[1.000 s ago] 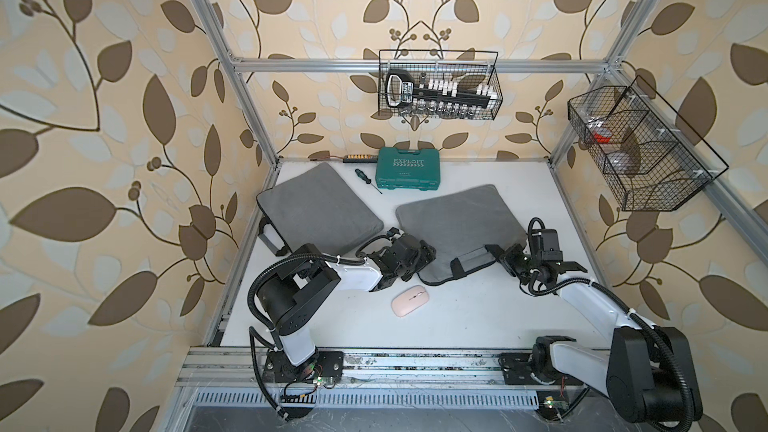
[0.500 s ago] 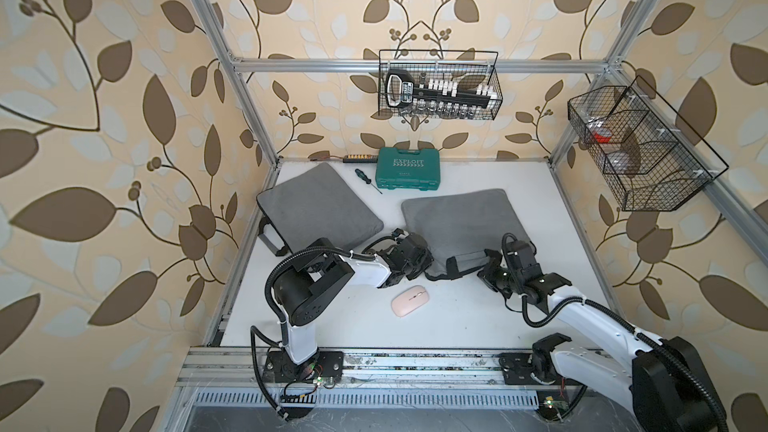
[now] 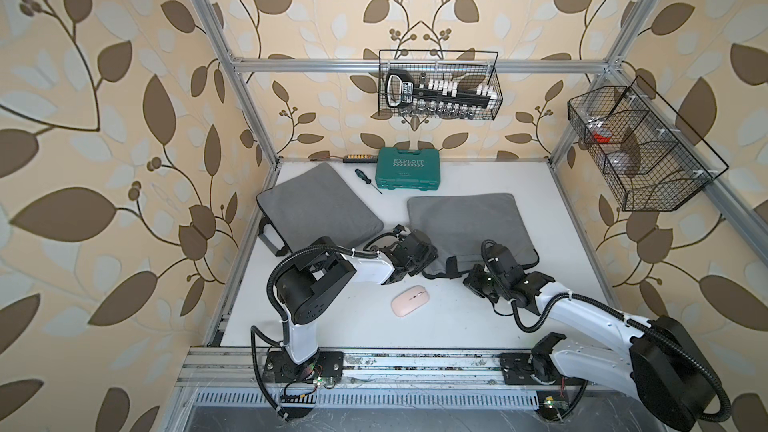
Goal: Put the mouse into the laptop bag
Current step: Unzip the zipper on the zippered laptop bag.
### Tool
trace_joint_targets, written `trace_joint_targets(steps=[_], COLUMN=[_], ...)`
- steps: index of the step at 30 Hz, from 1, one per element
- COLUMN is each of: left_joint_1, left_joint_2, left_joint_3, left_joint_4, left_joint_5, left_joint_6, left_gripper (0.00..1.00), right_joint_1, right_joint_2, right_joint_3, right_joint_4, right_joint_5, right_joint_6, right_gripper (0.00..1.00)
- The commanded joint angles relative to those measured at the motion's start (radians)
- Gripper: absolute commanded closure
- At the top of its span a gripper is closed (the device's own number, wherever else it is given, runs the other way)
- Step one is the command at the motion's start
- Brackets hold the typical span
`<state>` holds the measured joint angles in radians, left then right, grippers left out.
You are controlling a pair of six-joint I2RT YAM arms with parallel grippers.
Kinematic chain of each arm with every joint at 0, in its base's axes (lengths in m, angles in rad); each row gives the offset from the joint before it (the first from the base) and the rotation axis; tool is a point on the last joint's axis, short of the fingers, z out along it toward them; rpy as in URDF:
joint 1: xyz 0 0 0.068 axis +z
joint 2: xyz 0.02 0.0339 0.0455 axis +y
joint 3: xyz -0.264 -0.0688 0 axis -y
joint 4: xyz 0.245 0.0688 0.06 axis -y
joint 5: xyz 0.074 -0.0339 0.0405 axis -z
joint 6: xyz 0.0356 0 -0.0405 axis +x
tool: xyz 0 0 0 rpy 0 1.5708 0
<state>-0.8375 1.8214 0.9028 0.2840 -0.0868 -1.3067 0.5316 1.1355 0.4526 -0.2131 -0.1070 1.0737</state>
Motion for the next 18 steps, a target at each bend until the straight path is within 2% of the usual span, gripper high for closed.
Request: trace_joint_targets(steps=[1, 7, 9, 11, 14, 18], left_joint_1=[0.006, 0.116, 0.145, 0.163, 0.177, 0.177], left_joint_2=[-0.087, -0.114, -0.092, -0.056, 0.018, 0.126], left_joint_3=[-0.034, 0.002, 0.025, 0.052, 0.112, 0.213], left_joint_4=[-0.006, -0.06, -0.068, -0.06, -0.039, -0.027], left_joint_5=[-0.101, 0.002, 0.031, 0.061, 0.119, 0.17], left_joint_6=[0.038, 0.116, 0.135, 0.154, 0.173, 0.175], left_gripper=[0.01, 0.01, 0.01, 0.01, 0.01, 0.01], right_joint_1=[-0.077, -0.503, -0.646, -0.743, -0.838, -0.841], right_joint_2=[-0.023, -0.162, -0.18, -0.161, -0.089, -0.008], right_joint_3=[0.02, -0.028, -0.035, -0.032, -0.028, -0.02], right_joint_4=[0.045, -0.042, -0.052, -0.067, -0.05, -0.016], right_joint_5=[-0.093, -0.195, -0.263, -0.296, -0.371, -0.407], right_joint_6=[-0.02, -0.145, -0.202, -0.247, -0.295, -0.316], right_gripper=[1.0, 1.0, 1.0, 1.0, 1.0, 1.0])
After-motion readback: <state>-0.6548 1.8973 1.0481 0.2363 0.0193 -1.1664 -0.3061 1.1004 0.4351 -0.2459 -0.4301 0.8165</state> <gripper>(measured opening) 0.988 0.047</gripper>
